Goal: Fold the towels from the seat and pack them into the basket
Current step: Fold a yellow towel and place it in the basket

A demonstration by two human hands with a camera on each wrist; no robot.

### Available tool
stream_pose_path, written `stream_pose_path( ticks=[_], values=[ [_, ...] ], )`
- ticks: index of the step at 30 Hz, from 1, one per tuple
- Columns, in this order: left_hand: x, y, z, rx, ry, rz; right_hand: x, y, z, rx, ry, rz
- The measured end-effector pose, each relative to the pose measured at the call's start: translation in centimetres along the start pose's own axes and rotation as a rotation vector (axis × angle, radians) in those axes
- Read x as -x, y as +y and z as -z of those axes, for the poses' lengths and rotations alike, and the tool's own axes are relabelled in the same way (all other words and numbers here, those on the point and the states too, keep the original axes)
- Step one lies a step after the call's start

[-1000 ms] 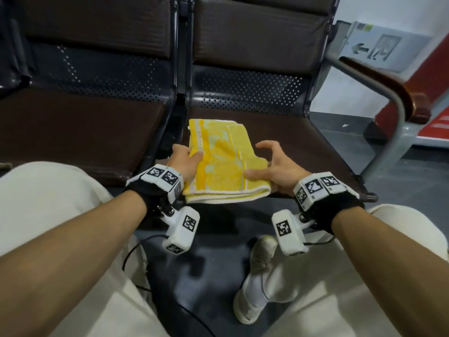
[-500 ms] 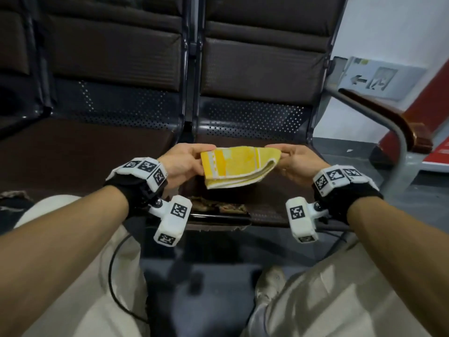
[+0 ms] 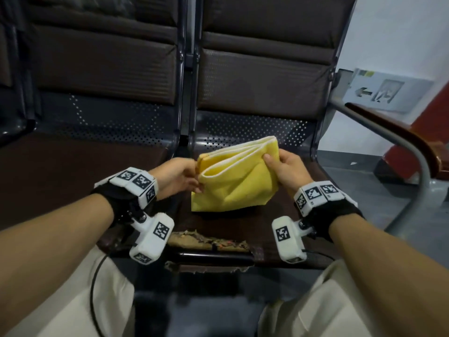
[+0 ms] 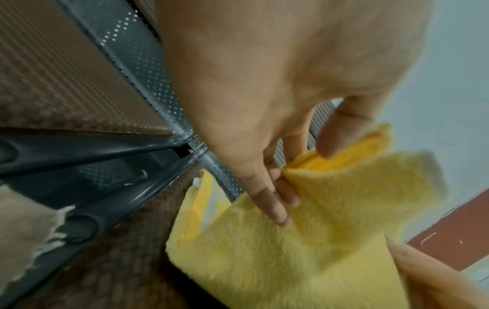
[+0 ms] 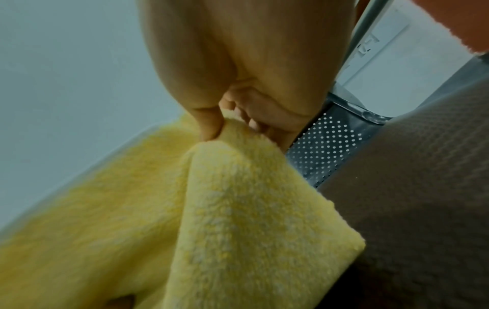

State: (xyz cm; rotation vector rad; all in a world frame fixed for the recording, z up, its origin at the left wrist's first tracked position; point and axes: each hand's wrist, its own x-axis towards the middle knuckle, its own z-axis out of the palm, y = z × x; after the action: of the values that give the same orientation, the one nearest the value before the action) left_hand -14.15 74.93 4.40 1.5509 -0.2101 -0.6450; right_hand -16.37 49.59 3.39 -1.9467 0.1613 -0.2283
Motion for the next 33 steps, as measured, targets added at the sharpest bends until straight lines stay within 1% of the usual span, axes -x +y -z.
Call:
stream_pose_path(
  ticks=[2, 3, 4, 5, 7, 8, 9, 10, 11, 13, 15, 17, 18, 20, 22, 24, 27, 30, 33],
  values=[
    [-0.5, -0.1, 0.4, -0.071, -0.115, -0.001, -0.7, 0.4, 0.0, 0.019, 0.023, -0.012],
    [-0.8, -0.1, 0.5, -0.142, -0.125, -0.011, -1.0, 0.4, 0.0, 0.024, 0.032, -0.025],
    [-1.2, -0.1, 0.5, -0.225, -0.102, -0.039, -1.3, 0.5, 0.0, 0.024, 0.035, -0.039],
    [-1.5, -0.1, 0.5, -0.317, -0.040, -0.091, -1.4, 0.3, -0.1, 0.016, 0.028, -0.058],
    [-2.1, 0.1, 0.3, -0.479, 0.100, -0.240, -1.6, 0.1, -0.3, -0.040, -0.012, -0.102],
    [-2.4, 0.1, 0.3, -0.522, 0.147, -0.279, -1.6, 0.1, -0.4, -0.092, -0.036, -0.127],
    [-2.6, 0.0, 0.4, -0.527, 0.170, -0.268, -1.4, 0.1, -0.4, -0.141, -0.066, -0.151],
    [-2.7, 0.0, 0.5, -0.498, 0.160, -0.215, -1.1, 0.2, -0.2, -0.167, -0.107, -0.170],
    [-2.6, -0.2, 0.5, -0.455, 0.112, -0.148, -0.7, 0.3, 0.1, -0.161, -0.162, -0.190],
    [-1.8, -0.8, 0.1, -0.398, -0.022, 0.008, 0.6, 0.8, 0.7, -0.148, -0.301, -0.259],
    [-0.8, -1.5, -0.5, -0.393, -0.156, 0.174, 2.0, 1.5, 1.0, -0.101, -0.440, -0.306],
    [-0.1, -2.3, -1.1, -0.389, -0.256, 0.281, 2.9, 1.8, 0.9, -0.022, -0.521, -0.317],
    [0.1, -2.6, -1.3, -0.389, -0.273, 0.302, 2.9, 1.9, 0.7, 0.008, -0.525, -0.317],
    [-0.1, -2.7, -1.2, -0.371, -0.241, 0.289, 2.2, 1.9, 0.3, 0.132, -0.492, -0.280],
    [-0.9, -2.8, -0.9, -0.335, -0.134, 0.231, 1.0, 1.9, -0.3, 0.236, -0.438, -0.229],
    [-1.9, -2.9, -0.4, -0.300, 0.006, 0.161, -0.3, 2.0, -1.1, 0.307, -0.343, -0.192],
    [-3.5, -3.3, 0.3, -0.343, 0.169, 0.103, -2.0, 2.3, -2.2, 0.389, -0.238, -0.161],
    [-5.0, -3.7, 0.7, -0.385, 0.244, 0.086, -3.5, 2.8, -3.0, 0.382, -0.173, -0.165],
    [-6.3, -4.4, 0.8, -0.543, 0.263, 0.128, -4.5, 3.5, -3.4, 0.435, -0.122, -0.209]
  ],
)
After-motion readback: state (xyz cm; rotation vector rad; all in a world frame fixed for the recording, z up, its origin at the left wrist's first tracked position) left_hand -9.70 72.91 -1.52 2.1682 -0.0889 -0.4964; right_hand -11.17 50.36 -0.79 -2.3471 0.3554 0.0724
